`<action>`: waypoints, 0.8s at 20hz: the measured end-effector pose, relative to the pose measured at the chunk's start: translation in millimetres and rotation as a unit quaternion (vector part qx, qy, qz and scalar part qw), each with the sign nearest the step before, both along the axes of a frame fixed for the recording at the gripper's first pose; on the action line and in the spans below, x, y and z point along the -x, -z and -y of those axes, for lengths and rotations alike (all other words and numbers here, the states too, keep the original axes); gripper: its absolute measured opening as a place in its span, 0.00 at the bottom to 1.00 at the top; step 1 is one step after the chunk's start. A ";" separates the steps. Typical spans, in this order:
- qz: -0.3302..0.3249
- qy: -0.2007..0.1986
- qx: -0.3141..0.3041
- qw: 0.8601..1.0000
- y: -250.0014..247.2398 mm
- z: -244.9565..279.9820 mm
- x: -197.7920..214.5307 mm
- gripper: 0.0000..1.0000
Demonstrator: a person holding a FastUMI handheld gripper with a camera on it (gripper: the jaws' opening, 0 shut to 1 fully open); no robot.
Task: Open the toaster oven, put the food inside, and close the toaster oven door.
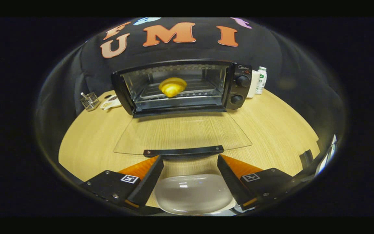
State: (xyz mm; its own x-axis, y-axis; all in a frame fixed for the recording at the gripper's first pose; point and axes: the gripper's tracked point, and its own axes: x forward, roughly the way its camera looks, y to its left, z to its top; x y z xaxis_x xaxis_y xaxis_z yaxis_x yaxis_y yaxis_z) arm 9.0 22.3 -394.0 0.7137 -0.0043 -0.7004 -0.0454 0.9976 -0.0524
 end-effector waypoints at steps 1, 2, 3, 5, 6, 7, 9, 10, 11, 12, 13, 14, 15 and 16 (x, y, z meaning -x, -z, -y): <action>-0.004 -0.002 0.004 1.000 4.0 -1.7 1.2 0.99; -0.006 -0.004 0.007 1.000 6.8 -3.6 -0.5 1.00; -0.009 -0.005 0.010 1.000 9.3 -3.9 -2.0 0.99; -0.010 -0.009 0.009 1.000 11.0 -5.8 -5.1 0.99; -0.015 -0.013 0.011 1.000 15.2 -8.2 -8.6 1.00; -0.024 -0.022 0.015 0.999 18.4 -9.0 -6.6 0.99; -0.023 -0.024 0.006 0.999 13.4 -7.7 -7.2 0.99; -0.018 -0.025 0.003 1.000 7.9 -6.8 -8.4 0.99; -0.014 -0.025 0.001 1.000 3.4 -6.5 -9.1 0.99; -0.012 -0.026 0.002 1.000 0.8 -5.9 -7.9 0.99; -0.011 -0.028 0.005 1.000 -1.7 -6.4 -7.9 0.99; -0.009 -0.028 0.005 1.000 -5.9 -7.0 -8.1 0.99; -0.007 -0.026 0.003 1.000 -9.6 -7.9 -9.2 0.99; -0.004 -0.024 -0.001 1.000 -15.7 -8.5 -10.6 0.99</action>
State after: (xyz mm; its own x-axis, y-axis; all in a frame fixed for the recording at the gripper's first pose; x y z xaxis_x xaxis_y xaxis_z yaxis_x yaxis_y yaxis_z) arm 19.6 30.8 -378.3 0.7075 0.0320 -0.7060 -0.0946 0.9943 -0.0497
